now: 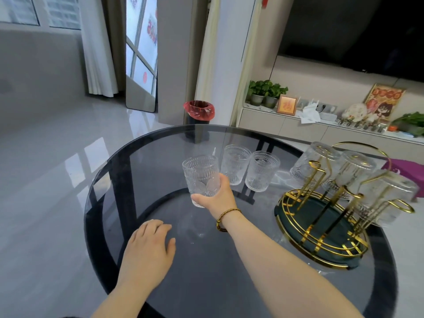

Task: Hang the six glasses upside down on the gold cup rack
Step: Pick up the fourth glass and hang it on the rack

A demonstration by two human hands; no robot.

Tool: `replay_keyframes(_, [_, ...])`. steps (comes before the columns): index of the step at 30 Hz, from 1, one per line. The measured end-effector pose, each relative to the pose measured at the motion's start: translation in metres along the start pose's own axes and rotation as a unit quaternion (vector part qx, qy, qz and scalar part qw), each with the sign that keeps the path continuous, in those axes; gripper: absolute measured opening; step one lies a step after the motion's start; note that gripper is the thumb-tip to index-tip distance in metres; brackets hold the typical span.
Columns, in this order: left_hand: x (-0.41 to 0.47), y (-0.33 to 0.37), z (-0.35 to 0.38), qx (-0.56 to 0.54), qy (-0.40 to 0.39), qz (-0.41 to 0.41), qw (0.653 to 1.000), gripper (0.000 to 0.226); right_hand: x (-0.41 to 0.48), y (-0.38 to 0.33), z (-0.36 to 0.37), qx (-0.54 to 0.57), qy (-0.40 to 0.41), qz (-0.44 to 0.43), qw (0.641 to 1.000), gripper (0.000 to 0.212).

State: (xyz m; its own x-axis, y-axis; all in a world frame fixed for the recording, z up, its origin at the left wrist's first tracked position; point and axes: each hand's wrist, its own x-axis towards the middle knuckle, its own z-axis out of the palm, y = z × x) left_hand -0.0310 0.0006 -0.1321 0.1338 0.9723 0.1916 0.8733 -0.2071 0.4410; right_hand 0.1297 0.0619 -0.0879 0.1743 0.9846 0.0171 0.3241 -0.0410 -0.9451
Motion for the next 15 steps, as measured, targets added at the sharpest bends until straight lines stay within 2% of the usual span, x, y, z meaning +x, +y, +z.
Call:
replay_keyframes(4, [-0.003, 0.003, -0.002, 0.011, -0.015, 0.0, 1.0, 0.039, -0.025, -0.019, -0.042, -0.044, 0.03, -0.033, 0.998, 0.082])
replay_keyframes(8, [-0.003, 0.005, -0.004, 0.029, -0.03, 0.003, 0.999, 0.04, -0.053, -0.042, -0.081, -0.101, 0.062, -0.079, 0.99, 0.068])
replay_keyframes(15, [0.002, 0.024, -0.003, 0.037, -0.047, 0.018, 0.998, 0.041, -0.086, -0.095, -0.152, -0.243, 0.061, -0.143, 0.958, 0.077])
